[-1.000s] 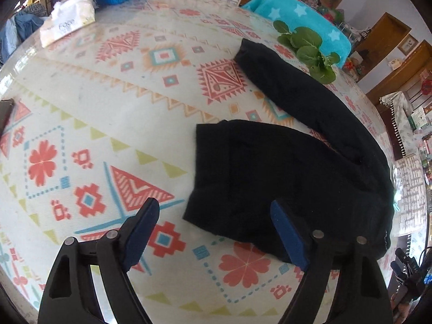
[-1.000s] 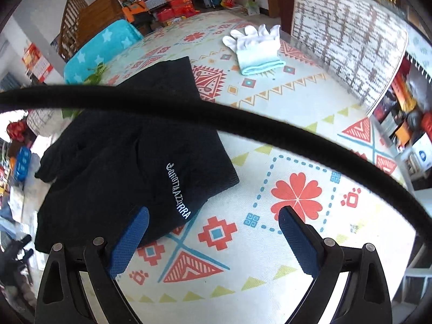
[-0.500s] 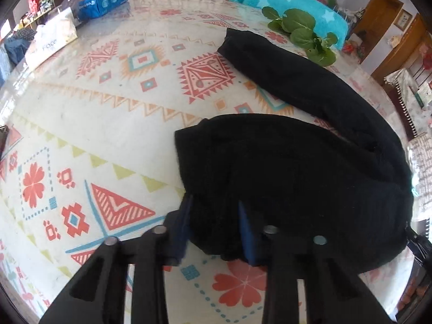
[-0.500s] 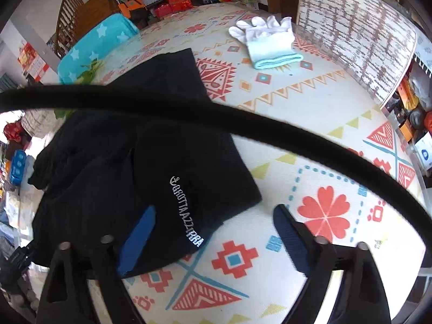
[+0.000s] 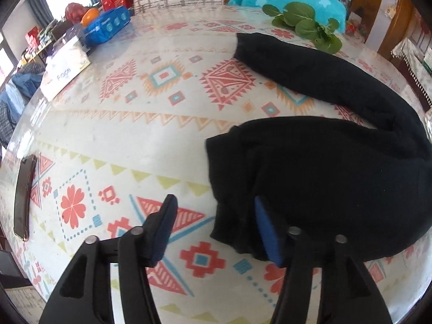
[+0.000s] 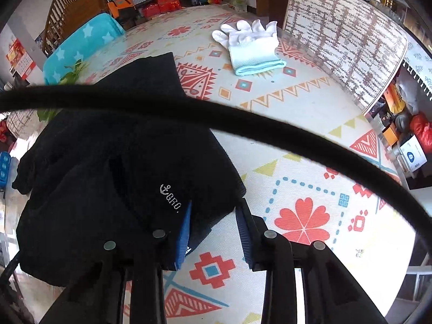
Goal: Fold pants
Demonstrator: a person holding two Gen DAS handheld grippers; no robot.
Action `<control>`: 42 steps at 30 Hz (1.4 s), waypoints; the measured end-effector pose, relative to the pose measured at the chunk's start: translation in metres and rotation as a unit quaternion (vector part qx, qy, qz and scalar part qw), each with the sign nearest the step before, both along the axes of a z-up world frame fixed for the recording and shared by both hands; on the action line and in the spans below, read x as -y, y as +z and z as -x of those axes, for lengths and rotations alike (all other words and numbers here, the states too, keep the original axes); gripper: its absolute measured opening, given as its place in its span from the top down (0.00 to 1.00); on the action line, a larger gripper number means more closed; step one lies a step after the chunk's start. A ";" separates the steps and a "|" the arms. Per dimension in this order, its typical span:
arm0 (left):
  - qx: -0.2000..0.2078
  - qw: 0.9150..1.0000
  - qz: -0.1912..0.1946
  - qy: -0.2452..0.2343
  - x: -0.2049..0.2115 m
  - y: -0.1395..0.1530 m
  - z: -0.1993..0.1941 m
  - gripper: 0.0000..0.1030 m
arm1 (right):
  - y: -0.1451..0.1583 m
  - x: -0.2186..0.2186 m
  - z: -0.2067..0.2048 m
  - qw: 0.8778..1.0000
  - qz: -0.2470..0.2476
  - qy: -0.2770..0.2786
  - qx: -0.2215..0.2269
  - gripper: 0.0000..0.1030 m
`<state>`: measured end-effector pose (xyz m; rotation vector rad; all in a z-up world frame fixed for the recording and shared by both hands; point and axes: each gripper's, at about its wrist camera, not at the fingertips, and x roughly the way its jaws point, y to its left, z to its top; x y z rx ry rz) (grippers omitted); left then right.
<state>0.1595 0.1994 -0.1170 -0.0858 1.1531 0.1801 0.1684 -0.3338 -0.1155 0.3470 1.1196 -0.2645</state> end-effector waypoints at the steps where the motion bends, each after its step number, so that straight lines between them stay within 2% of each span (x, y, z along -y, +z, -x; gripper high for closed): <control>1: 0.000 1.000 0.006 0.003 -0.005 0.001 0.002 0.39 | 0.000 0.000 0.001 1.000 0.003 -0.001 -0.002 0.60; 2: 0.002 1.000 0.012 0.004 -0.009 0.004 0.003 0.39 | 0.001 0.000 0.002 1.000 0.010 -0.003 -0.005 0.50; 4: 0.006 1.000 -0.017 0.010 -0.016 0.013 0.007 0.39 | 0.004 0.002 0.005 1.000 0.012 -0.005 -0.004 0.37; 5: 0.010 1.000 -0.016 0.011 -0.019 0.018 0.007 0.39 | 0.009 0.004 0.008 1.000 0.014 -0.006 0.003 0.37; 8: 0.031 0.998 0.040 0.033 -0.042 0.040 0.007 0.39 | 0.028 0.011 0.017 0.999 0.028 -0.007 0.023 0.37; 10: 0.048 0.996 0.059 0.043 -0.051 0.055 -0.003 0.39 | 0.041 0.015 0.016 0.999 0.032 -0.003 0.035 0.37; 13: 0.066 0.995 0.065 0.034 -0.050 0.072 -0.035 0.39 | 0.058 0.016 -0.001 0.998 0.032 0.018 0.052 0.37; 16: 0.074 0.994 0.076 0.017 -0.037 0.079 -0.074 0.39 | 0.070 0.011 -0.037 0.997 0.019 0.045 0.063 0.36; 19: 0.070 0.994 0.083 0.010 -0.028 0.071 -0.122 0.39 | 0.077 0.001 -0.081 0.995 0.016 0.068 0.071 0.34; 23: 0.048 0.995 0.088 0.009 -0.023 0.043 -0.187 0.39 | 0.070 -0.022 -0.142 0.992 0.050 0.096 0.062 0.33; 28: 0.033 0.996 0.082 -0.009 -0.017 0.011 -0.242 0.39 | 0.049 -0.018 -0.199 0.996 0.020 0.079 0.047 0.33; 34: 0.026 0.993 0.112 -0.024 -0.016 -0.015 -0.271 0.39 | 0.026 -0.005 -0.252 0.998 0.005 0.058 0.022 0.33; 37: 0.034 0.993 0.113 -0.030 -0.012 -0.016 -0.279 0.35 | 0.010 -0.005 -0.267 0.999 0.012 0.051 0.006 0.33; 40: 0.033 0.994 0.095 -0.046 -0.002 -0.018 -0.286 0.34 | -0.004 -0.012 -0.275 0.998 0.022 0.059 -0.009 0.33; 41: 0.032 0.994 0.083 -0.057 0.004 -0.018 -0.287 0.37 | -0.007 -0.015 -0.278 0.998 0.031 0.062 -0.011 0.32; 42: 0.035 0.994 0.070 -0.071 0.010 -0.017 -0.286 0.47 | -0.007 -0.018 -0.278 0.997 0.039 0.064 -0.009 0.32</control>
